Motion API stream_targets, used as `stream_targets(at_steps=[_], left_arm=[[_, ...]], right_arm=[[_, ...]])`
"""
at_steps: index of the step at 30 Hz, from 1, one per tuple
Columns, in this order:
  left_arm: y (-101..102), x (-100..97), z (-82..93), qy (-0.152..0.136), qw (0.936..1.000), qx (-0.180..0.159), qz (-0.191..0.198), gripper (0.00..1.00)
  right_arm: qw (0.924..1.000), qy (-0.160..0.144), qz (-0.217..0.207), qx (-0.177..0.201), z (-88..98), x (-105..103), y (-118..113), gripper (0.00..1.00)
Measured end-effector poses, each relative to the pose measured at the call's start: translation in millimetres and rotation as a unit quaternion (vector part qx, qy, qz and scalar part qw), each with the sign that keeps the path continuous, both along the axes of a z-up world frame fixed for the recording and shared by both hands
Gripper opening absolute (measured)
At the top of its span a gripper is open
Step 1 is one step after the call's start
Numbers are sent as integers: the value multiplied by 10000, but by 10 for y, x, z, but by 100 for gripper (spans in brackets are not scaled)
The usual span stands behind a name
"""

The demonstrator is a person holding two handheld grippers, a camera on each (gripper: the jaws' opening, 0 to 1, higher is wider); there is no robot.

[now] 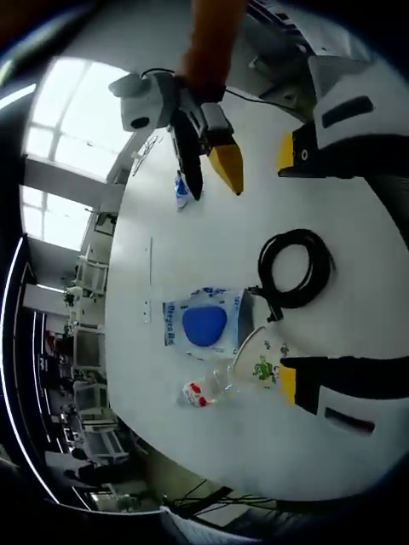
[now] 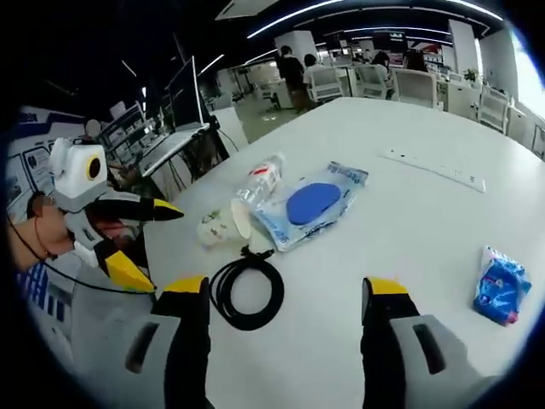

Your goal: Arrange the tabletop items into an orderly group along one side of the table until the central work area is clear of visible clutter.

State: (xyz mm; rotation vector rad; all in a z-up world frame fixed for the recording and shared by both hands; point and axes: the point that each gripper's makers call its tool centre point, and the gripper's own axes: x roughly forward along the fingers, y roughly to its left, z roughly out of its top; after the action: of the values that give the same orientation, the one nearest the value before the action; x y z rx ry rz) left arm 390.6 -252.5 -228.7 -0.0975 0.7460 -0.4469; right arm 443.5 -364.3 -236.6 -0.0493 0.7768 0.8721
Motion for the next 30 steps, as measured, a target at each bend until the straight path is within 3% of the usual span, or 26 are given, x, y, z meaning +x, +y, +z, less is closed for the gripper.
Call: stream_targets(at_steps=[12, 21, 30], left_arm=[[10, -27, -455, 455, 9988, -106, 175, 74], [10, 21, -640, 627, 9978, -122, 193, 67], [-2, 83, -781, 730, 9970, -144, 233, 54]], right_arm=[[9987, 300, 292, -280, -400, -54, 297, 64], [9977, 452, 379, -324, -611, -12, 453, 59], [9967, 493, 447, -457, -740, 22, 510, 47]])
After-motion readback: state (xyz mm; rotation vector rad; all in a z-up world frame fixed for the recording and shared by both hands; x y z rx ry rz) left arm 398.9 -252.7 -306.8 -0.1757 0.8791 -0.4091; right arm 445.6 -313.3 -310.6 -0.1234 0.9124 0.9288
